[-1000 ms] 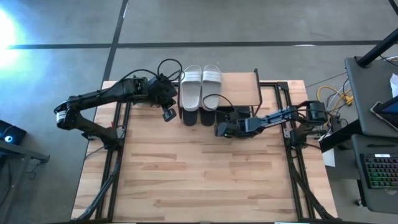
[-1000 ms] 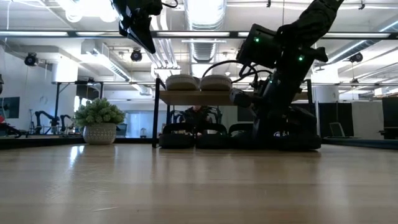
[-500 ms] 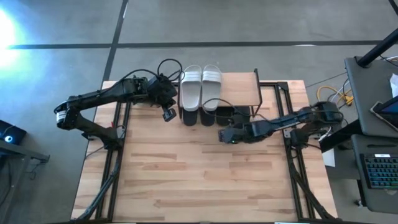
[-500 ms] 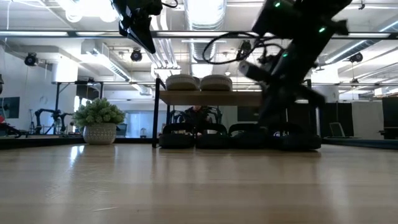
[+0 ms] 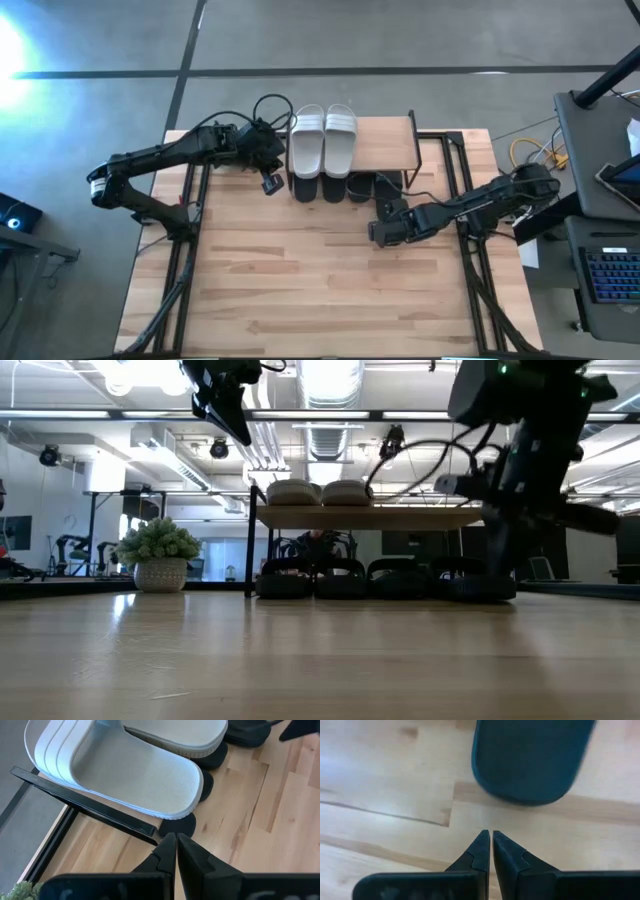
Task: Pick and place slides into the shelf
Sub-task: Adjust the slides on the shelf and under the shelf
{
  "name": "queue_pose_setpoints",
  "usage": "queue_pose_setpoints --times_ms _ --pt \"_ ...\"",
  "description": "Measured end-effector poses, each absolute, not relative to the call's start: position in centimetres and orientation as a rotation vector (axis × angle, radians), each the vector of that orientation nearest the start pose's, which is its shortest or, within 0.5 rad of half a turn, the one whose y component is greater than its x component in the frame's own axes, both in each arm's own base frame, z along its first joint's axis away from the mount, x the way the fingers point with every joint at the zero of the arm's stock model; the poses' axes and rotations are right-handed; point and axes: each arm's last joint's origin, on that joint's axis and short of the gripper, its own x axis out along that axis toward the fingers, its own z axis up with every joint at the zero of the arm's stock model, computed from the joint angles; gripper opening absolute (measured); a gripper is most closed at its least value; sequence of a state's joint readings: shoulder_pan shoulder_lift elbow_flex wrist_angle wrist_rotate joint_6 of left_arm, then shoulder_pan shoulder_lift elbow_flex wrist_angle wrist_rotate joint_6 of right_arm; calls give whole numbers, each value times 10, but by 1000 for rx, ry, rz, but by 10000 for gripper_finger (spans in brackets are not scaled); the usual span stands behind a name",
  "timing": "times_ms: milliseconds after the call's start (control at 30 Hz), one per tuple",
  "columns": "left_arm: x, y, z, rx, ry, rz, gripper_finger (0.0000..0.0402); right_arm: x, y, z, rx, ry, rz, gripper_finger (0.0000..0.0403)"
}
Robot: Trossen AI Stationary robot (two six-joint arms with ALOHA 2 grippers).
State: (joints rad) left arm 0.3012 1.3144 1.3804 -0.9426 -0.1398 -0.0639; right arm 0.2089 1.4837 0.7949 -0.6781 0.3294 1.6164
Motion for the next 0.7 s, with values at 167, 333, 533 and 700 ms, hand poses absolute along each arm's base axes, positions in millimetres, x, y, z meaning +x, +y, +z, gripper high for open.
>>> queue_pose_setpoints --times_ms 167,333,533,700 --pt "243 80 361 -130 868 440 0 243 41 147 1010 835 -1131 13" --pt "242 79 360 -131 878 440 0 242 34 139 926 832 -1210 13" --pt "242 79 360 -130 878 440 0 244 21 128 852 817 -1295 13" --pt "242 79 360 -129 878 439 0 246 10 127 813 780 -1329 13"
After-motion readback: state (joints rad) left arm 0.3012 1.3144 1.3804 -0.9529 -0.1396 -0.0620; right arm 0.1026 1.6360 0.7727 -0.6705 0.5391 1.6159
